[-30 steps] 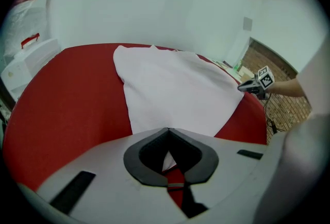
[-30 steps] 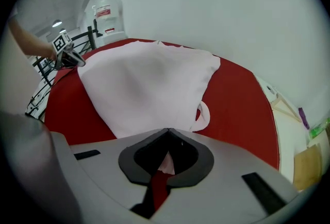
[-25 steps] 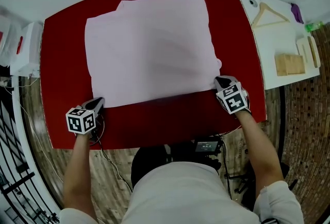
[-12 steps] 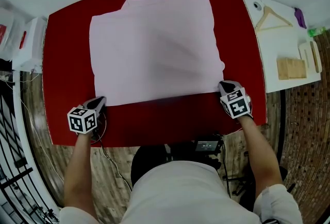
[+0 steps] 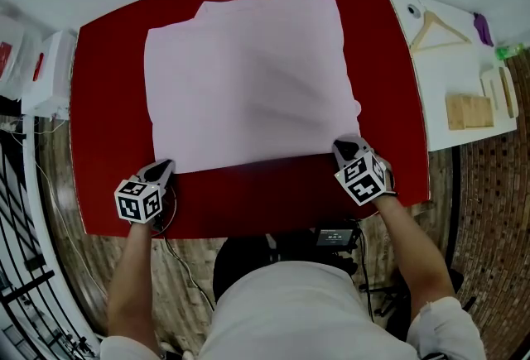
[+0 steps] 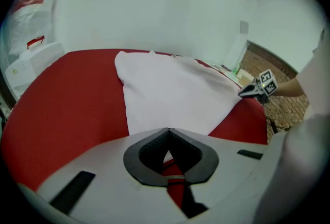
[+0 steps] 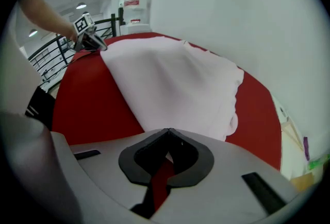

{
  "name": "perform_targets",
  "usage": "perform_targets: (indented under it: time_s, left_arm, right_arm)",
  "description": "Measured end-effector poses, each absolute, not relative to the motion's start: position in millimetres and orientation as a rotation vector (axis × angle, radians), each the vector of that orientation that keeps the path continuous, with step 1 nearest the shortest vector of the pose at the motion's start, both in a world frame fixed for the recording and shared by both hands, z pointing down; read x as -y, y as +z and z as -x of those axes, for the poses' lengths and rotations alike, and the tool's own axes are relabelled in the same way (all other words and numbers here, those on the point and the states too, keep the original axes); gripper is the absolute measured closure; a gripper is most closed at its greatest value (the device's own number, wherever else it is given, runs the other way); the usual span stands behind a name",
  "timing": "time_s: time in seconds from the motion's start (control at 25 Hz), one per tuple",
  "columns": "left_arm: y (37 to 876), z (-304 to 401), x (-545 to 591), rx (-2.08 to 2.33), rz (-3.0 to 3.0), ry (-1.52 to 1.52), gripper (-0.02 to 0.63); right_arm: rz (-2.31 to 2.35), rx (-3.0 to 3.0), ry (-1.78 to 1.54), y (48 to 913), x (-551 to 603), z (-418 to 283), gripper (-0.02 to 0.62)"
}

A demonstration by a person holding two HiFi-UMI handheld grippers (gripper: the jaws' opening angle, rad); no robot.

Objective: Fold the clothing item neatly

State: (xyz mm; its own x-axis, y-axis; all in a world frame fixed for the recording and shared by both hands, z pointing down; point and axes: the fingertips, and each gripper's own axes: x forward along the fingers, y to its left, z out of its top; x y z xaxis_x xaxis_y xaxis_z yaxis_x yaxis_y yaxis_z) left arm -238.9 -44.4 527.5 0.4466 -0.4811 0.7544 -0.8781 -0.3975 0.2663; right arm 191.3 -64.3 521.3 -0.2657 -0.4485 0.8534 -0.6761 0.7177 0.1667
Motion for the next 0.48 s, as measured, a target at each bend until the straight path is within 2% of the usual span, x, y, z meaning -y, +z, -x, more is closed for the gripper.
perform_targets:
  time_s: [0.2,0.48]
  left_arm:
    - [531.2,242.2,45.2,1.116,-2.021,0.766,0.600]
    - [532.8,244.8,43.0,1.131,-2.016,0.768,0.600]
  right_arm:
    - [-0.918,1.959,0.387,526.0,55.2,-199.0,0.581]
    - [-0.900,1.947,0.357,526.5,46.2,-198.2,0.581]
